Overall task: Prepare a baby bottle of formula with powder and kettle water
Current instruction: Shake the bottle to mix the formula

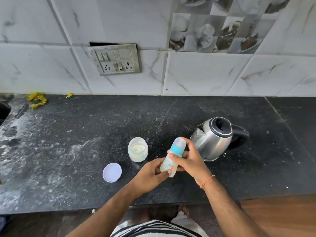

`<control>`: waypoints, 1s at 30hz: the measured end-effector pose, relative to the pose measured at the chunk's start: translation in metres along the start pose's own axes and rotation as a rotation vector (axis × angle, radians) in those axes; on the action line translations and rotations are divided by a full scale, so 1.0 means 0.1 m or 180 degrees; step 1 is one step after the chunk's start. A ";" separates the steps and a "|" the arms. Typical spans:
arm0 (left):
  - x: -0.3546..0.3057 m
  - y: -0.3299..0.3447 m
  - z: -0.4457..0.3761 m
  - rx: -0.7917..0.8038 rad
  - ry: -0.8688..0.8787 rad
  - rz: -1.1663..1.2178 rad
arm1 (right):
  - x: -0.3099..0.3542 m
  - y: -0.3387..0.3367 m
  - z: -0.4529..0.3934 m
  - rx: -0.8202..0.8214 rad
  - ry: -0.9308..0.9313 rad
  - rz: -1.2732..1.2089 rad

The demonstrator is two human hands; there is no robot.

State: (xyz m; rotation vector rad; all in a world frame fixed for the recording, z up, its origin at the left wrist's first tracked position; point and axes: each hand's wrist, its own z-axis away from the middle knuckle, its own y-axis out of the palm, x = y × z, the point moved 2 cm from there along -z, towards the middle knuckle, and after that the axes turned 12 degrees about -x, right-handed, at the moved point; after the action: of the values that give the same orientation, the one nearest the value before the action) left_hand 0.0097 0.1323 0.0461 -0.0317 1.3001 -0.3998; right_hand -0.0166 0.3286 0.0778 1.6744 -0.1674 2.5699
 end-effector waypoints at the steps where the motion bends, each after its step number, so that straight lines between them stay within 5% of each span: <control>1: -0.02 0.01 -0.02 -0.0098 -0.0006 0.0020 | 0.02 -0.01 0.01 -0.0033 -0.0040 -0.0034; 10: -0.03 0.26 0.02 -0.1189 0.0593 -0.0527 | -0.06 0.04 0.32 -0.0305 0.0234 -0.0497; 20: -0.08 0.11 -0.09 -0.0529 0.0878 -0.0707 | -0.13 -0.08 0.27 -0.0184 0.0066 -0.0175; 30: 0.03 0.25 -0.50 -0.0944 0.0608 -0.0806 | -0.40 -0.17 -0.11 -0.0551 -0.0402 0.0611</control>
State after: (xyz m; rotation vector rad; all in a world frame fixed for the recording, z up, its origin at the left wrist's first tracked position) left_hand -0.0298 0.1650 0.0232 -0.4195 1.5420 -0.4297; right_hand -0.0085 0.3469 0.0372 1.8352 -0.5668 2.4907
